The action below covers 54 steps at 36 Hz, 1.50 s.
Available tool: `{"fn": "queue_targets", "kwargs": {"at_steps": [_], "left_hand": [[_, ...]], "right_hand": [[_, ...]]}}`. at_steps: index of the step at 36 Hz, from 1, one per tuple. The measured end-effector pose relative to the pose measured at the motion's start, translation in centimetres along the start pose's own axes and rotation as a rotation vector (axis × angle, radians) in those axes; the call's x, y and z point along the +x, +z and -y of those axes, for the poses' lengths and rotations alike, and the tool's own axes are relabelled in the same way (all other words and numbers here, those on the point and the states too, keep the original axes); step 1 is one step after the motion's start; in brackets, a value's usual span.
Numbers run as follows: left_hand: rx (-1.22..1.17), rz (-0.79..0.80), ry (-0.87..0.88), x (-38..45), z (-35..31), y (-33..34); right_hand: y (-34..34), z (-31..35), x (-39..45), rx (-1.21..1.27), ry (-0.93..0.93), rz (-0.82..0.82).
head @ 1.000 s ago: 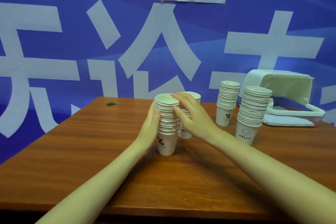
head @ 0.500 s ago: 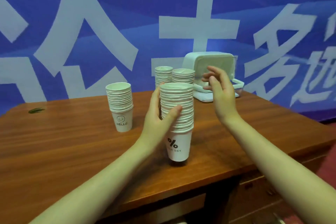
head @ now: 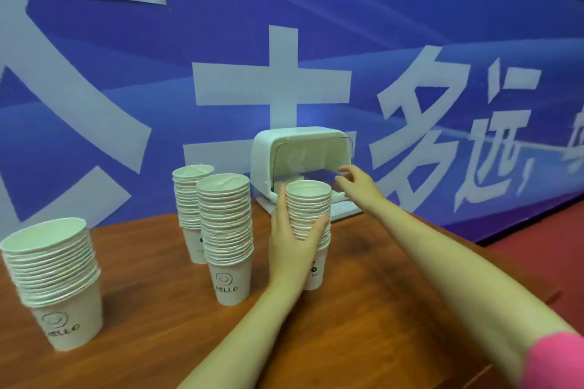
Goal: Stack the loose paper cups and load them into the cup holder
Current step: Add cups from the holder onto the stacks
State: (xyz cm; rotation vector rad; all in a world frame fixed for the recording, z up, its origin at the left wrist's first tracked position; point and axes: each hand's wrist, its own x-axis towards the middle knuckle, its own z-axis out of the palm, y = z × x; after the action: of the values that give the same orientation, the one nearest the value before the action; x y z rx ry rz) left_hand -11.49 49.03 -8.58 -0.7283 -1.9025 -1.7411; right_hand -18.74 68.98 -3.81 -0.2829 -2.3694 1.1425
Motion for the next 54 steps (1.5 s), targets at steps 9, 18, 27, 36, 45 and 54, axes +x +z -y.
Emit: {"fn": "queue_targets", "kwargs": {"at_steps": [9, 18, 27, 36, 45, 54], "left_hand": [[-0.134, -0.109, 0.016, 2.0, 3.4, 1.1], [-0.090, -0.291, -0.075, 3.3, 7.1, -0.2], [-0.188, -0.173, 0.001, 2.7, 5.8, 1.2], [-0.233, -0.111, -0.007, 3.0, 5.6, 1.4], [-0.230, 0.038, -0.013, 3.2, 4.5, 1.2], [-0.200, 0.143, 0.007, 2.7, 3.8, 0.9]], "right_hand": [[6.5, -1.3, 11.7, -0.151, -0.111, 0.262], [11.0, -4.6, 17.9, -0.404, -0.044, 0.576], [11.3, -3.9, 17.3, -0.630, -0.183, 0.453], [6.7, -2.9, 14.3, -0.271, -0.213, 0.240], [-5.3, 4.6, 4.4, 0.360, -0.206, 0.103], [-8.8, 11.1, -3.3, -0.141, -0.317, 0.320]]}}
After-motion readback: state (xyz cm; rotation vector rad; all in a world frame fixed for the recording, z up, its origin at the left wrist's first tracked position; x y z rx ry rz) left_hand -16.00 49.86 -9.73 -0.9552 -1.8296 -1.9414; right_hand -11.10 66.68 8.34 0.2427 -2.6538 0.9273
